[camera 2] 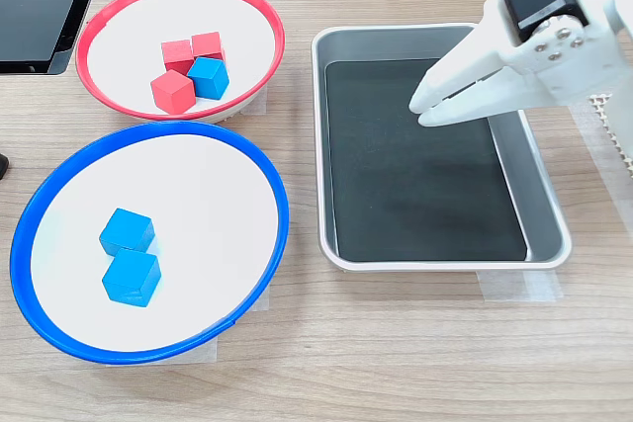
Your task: Relocate any blue block in the red dish to the blue dish, correcting any misplacements.
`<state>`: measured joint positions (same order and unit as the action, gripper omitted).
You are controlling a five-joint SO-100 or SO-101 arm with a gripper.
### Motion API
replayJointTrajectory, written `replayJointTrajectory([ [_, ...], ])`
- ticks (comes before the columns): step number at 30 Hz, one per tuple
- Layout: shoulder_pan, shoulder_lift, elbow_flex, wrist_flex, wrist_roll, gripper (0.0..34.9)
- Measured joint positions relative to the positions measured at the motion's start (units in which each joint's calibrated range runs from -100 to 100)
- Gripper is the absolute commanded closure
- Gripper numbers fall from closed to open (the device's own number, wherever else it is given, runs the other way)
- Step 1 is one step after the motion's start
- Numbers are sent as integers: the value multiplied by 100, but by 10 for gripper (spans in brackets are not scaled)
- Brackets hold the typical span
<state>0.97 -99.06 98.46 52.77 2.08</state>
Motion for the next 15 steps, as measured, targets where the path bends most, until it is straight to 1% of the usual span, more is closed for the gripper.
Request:
replayJointTrajectory([
  [4, 0, 0, 0, 0, 10, 346],
  [8, 97, 554, -272, -57, 49, 346],
  [12, 97, 1509, -1416, 8, 59, 346],
  [14, 97, 2668, -2659, 8, 59, 346],
  [15, 106, 3052, -3004, 8, 59, 346],
])
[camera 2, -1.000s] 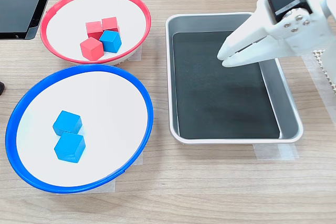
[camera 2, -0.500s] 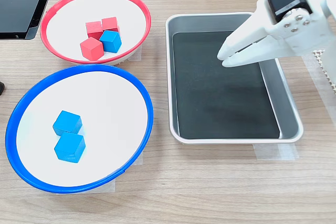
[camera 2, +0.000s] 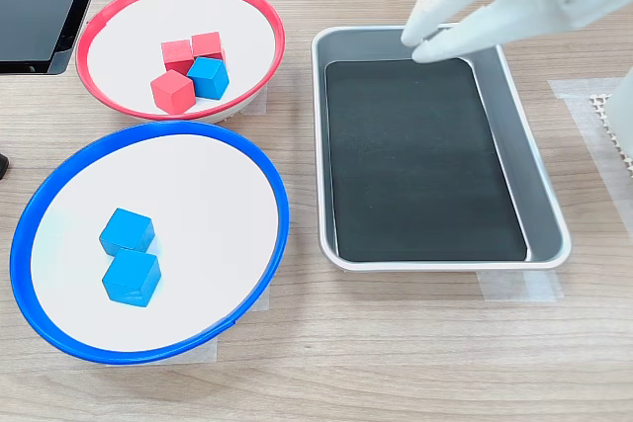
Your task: Relocate any blue block in the red dish to the blue dish, correcting any misplacements.
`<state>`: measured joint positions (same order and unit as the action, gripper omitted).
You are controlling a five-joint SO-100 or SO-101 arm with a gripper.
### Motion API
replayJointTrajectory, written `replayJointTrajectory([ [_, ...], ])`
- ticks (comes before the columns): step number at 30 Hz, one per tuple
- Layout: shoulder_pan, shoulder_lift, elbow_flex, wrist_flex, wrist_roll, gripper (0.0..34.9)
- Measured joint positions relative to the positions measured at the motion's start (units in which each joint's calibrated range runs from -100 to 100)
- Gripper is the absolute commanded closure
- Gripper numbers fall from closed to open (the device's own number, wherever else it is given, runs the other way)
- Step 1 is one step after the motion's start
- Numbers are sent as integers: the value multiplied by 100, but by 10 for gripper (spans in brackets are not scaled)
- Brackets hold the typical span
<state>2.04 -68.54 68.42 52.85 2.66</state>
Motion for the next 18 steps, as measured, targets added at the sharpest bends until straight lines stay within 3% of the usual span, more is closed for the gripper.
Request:
replayJointTrajectory([
  [6, 195, 2319, -2105, -33, -39, 346],
  [13, 788, 4910, -4183, -449, -54, 338],
  [18, 1230, 6701, -5581, -514, -29, 293],
])
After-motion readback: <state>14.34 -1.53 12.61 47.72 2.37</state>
